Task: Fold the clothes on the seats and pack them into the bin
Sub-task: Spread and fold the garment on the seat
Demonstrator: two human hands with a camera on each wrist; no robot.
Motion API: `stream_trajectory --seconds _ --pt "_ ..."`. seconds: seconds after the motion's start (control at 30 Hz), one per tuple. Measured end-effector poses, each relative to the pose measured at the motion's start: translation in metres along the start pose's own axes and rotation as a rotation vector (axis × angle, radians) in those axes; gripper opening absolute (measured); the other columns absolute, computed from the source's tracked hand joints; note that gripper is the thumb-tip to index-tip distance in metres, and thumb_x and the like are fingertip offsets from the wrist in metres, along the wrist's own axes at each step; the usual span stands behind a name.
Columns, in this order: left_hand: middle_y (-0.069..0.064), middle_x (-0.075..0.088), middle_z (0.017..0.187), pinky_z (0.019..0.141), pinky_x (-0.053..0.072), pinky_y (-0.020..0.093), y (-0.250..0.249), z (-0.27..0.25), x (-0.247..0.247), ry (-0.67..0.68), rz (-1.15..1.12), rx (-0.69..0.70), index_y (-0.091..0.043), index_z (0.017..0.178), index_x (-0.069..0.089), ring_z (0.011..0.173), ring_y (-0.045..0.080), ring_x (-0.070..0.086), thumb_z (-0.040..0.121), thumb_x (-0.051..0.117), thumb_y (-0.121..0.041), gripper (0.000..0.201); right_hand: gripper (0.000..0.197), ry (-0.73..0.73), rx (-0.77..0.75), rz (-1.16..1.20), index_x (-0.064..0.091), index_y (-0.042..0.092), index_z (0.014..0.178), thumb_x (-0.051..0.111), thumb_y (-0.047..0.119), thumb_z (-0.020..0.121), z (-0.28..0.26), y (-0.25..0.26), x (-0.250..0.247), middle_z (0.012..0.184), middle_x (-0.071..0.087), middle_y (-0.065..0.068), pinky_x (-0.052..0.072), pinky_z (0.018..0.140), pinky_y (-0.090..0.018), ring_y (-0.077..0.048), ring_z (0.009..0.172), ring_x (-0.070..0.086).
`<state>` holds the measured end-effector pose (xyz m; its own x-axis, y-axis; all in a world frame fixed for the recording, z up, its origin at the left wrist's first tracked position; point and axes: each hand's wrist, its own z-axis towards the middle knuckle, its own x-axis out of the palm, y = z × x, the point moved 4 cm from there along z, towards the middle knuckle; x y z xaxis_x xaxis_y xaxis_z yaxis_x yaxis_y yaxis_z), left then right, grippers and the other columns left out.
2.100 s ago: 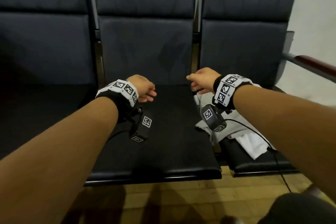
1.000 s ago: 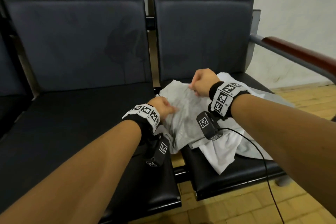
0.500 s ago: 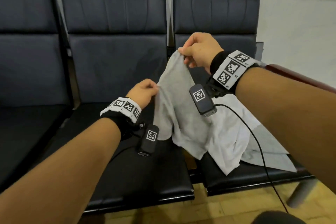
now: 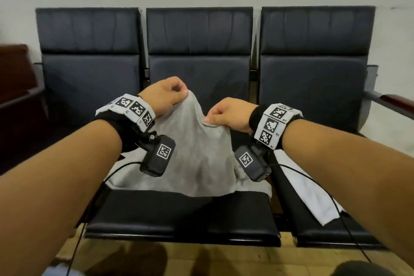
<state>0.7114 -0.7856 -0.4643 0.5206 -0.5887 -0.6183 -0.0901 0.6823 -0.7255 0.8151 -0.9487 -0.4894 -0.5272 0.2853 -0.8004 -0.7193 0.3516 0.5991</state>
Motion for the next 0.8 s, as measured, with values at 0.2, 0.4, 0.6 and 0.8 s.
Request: stream_trajectory --seconds 0.2,0.4,0.6,0.8 --pt "-0.007 0.071 0.071 0.067 0.051 0.023 0.048 -0.044 -0.013 0.285 0.316 -0.185 -0.023 0.08 0.072 0.066 0.008 0.065 0.068 0.079 -0.054 0.034 0.048 -0.351 0.125 0.165 0.056 0.004 0.076 0.038 0.04 0.103 0.014 -0.028 -0.011 0.073 0.055 -0.012 0.043 0.072 -0.035 -0.026 0.071 0.053" --pt "-0.007 0.073 0.086 0.086 0.053 0.032 0.091 -0.061 0.0 0.353 0.266 -0.273 -0.032 0.086 0.071 0.088 0.013 0.069 0.082 0.07 -0.046 0.014 0.047 -0.405 0.226 0.05 0.041 0.011 0.064 0.042 0.038 0.103 0.017 -0.049 -0.011 0.061 0.039 -0.004 0.035 0.058 -0.032 -0.017 0.057 0.04" --pt "0.025 0.067 0.106 0.094 0.047 0.055 0.089 -0.053 0.004 0.16 -0.258 -0.351 -0.014 0.091 0.071 0.093 0.034 0.063 0.079 0.075 -0.03 0.02 0.024 -0.322 0.098 -0.05 0.062 0.012 0.081 0.074 0.032 0.083 0.024 -0.041 0.007 0.078 0.061 0.0 0.047 0.067 -0.029 -0.013 0.07 0.056" --pt "0.01 0.058 0.08 0.054 0.055 0.029 0.086 -0.054 0.037 -0.036 -0.692 -0.447 -0.015 0.088 0.053 0.065 0.017 0.061 0.091 0.056 -0.001 0.014 0.05 0.051 -0.02 0.166 0.072 0.011 0.087 0.078 0.058 0.069 0.014 -0.002 0.09 0.076 0.067 -0.004 0.05 0.063 -0.025 -0.009 0.068 0.06"
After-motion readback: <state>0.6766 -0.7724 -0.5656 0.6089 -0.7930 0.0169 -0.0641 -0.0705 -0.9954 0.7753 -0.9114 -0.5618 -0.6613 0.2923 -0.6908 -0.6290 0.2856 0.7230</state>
